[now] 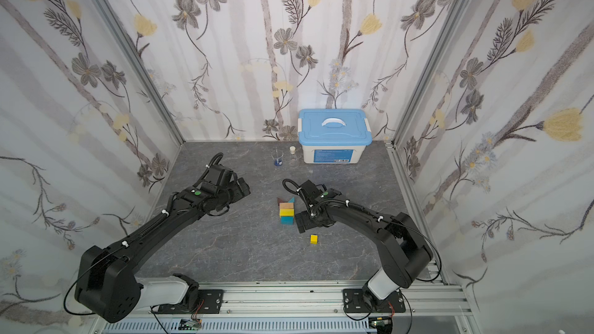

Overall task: Assemble a carrot with building blocks
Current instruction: Assemble the building block at the center of the board.

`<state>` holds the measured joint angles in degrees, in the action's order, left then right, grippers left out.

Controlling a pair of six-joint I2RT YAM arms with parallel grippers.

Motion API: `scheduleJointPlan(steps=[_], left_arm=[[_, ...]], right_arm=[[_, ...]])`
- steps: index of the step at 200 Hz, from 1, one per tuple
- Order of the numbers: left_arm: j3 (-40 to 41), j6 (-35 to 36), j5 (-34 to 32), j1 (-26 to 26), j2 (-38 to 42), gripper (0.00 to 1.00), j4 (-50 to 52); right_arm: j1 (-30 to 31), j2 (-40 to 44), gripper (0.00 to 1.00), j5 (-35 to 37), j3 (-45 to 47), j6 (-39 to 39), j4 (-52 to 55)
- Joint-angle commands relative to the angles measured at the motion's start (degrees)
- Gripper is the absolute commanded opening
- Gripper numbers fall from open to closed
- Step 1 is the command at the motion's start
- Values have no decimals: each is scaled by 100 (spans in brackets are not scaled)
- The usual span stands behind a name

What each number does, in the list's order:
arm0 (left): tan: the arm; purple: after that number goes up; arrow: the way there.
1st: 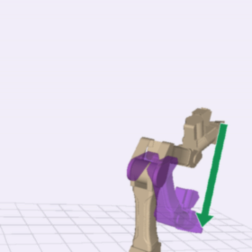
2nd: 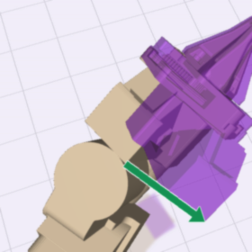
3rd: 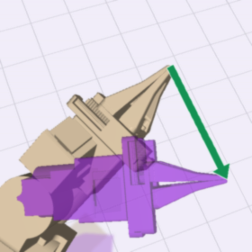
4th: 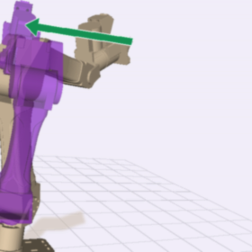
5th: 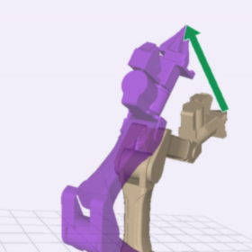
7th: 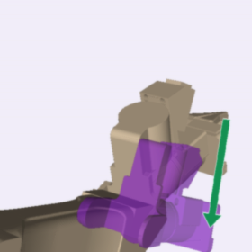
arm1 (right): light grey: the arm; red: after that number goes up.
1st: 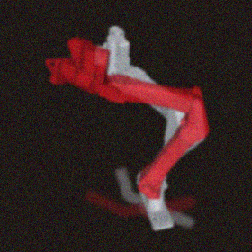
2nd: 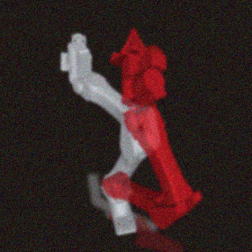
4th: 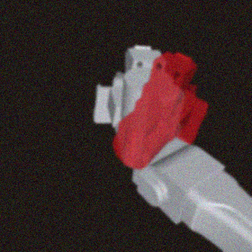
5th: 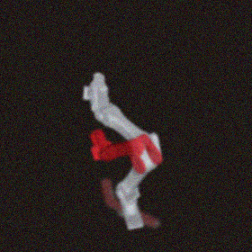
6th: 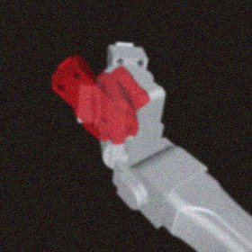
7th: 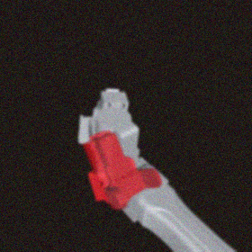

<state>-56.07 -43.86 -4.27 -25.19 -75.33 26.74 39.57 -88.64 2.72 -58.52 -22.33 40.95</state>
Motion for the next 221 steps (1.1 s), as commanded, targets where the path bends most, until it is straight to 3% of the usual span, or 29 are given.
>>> scheduleJointPlan(steps=[1,67,97,114,135,146,164,178,199,221], left_arm=[[101,-43,42,-14,75,100,-149],[35,-88,111,-155,-54,100,-212],[29,-79,84,-178,-36,100,-200],[1,-62,71,-190,-29,100,-178],[-34,-35,54,-197,-45,100,-152],[-41,-27,49,-192,-52,100,-137],[-36,-27,37,-197,-48,100,-121],[-35,-27,25,-195,-39,100,-118],[-35,-27,23,-197,-44,100,-116],[-17,-22,-16,-210,8,100,-83]], right_arm=[[164,304,93,64,362,-465,278],[384,-167,70,134,772,-624,-232],[432,-265,67,142,878,-730,-488],[440,-285,56,149,834,-745,-543],[459,-285,53,159,798,-740,-590],[455,-462,43,150,779,-716,-597],[473,-529,41,119,739,-687,-603],[503,-553,27,84,704,-652,-604],[571,-582,25,19,660,-625,-605],[702,-558,14,-21,619,-623,-597]])
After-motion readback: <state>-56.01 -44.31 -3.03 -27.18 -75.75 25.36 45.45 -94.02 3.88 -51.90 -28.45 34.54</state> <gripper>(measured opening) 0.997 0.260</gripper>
